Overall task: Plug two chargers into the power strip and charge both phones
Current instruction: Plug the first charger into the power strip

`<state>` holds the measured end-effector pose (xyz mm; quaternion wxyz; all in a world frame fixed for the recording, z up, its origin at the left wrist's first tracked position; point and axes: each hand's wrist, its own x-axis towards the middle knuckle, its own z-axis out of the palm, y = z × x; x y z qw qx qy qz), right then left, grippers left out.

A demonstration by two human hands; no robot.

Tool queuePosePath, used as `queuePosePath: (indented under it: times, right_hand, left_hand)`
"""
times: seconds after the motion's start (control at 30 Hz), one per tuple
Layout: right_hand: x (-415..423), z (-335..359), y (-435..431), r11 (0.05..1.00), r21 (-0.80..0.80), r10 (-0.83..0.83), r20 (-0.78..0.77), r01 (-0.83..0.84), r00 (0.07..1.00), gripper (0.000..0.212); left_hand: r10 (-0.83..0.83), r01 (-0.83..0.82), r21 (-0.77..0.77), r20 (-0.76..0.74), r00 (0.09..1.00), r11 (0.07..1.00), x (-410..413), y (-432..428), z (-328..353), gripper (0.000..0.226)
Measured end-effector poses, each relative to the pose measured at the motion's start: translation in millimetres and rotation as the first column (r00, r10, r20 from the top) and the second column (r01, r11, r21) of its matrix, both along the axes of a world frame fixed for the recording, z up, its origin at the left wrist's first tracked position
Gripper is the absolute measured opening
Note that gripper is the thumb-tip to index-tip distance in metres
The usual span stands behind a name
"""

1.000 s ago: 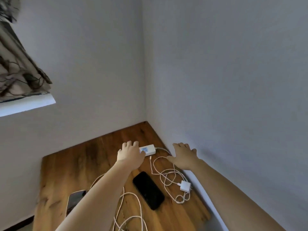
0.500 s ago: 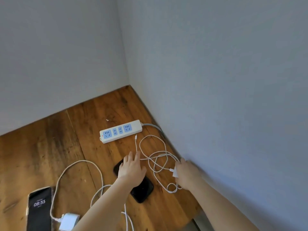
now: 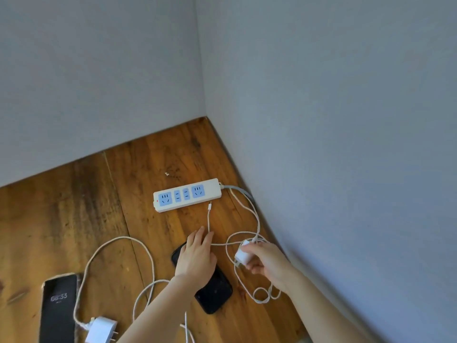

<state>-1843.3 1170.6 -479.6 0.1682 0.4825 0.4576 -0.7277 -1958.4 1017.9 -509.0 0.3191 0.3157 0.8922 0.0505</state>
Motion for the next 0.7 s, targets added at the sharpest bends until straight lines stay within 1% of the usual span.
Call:
queuePosePath:
  times: [0.03,0.07,0.1,0.17,0.2,0.23,0.27,0.3,0.33,0.37,0.43,0.57,0.7]
  right_hand:
    - [-8,2,0,0.976,-0.158,-0.164,-0.07,0.151,0.984,0.042]
    - [-20,4,1,0.924,-0.283,-0.294,-0.103,0.255,0.95,0.045]
    - [-31,6,1,0.875,-0.364,-0.385,-0.118,0.321,0.915,0.048]
    - [-58,9,2,0.825,-0.426,-0.466,-0.142,0.371,0.873,0.048]
    - [-72,10,3,0.831,-0.417,-0.464,-0.156,0.368,0.872,0.044]
    - [-87,10,4,0.863,-0.368,-0.43,-0.173,0.346,0.886,0.04]
    - [-102,10,5,0.914,-0.267,-0.36,-0.191,0.305,0.913,0.037]
    - [-116,9,6,0.959,-0.135,-0.274,-0.194,0.251,0.942,0.037]
    - [-128,7,7,0.98,0.009,-0.194,-0.177,0.199,0.965,0.035]
    - [-139,5,9,0.978,0.137,-0.136,-0.15,0.157,0.979,0.031]
    - [-157,2,13,0.947,0.303,-0.066,-0.123,0.101,0.99,0.026]
    - [-182,-6,17,0.876,0.476,0.124,-0.071,-0.076,0.99,0.028]
    - [-198,-9,18,0.814,0.553,0.206,0.016,-0.181,0.978,0.02]
  left_hand:
    - [-0.012,0.012,-0.007,-0.012,1.0,1.0,-3,-1,0,0.057]
    - [-0.019,0.019,-0.014,-0.025,0.999,1.0,-7,-2,0,0.057]
    - [-0.024,0.024,-0.011,-0.041,0.999,1.0,-10,-3,0,0.058]
    - [-0.013,0.014,0.012,-0.087,0.996,1.0,-18,-3,1,0.062]
    - [-0.002,0.005,0.023,-0.12,0.993,1.0,-22,-1,0,0.065]
    - [0.006,-0.002,0.026,-0.158,0.987,1.0,-27,1,-1,0.068]
    - [0.011,-0.007,0.023,-0.197,0.98,1.0,-32,3,-1,0.071]
    - [0.016,-0.014,0.012,-0.232,0.973,1.0,-37,6,-2,0.074]
    - [0.02,-0.023,-0.006,-0.261,0.965,1.0,-43,8,-2,0.075]
    - [0.025,-0.035,-0.028,-0.28,0.96,0.999,-50,10,-2,0.076]
    - [0.032,-0.057,-0.078,-0.289,0.957,0.995,-61,13,-1,0.075]
    - [-0.023,-0.015,-0.136,-0.274,0.961,0.991,-70,15,1,0.072]
    - [-0.016,-0.013,-0.12,-0.24,0.971,0.993,-78,17,5,0.072]
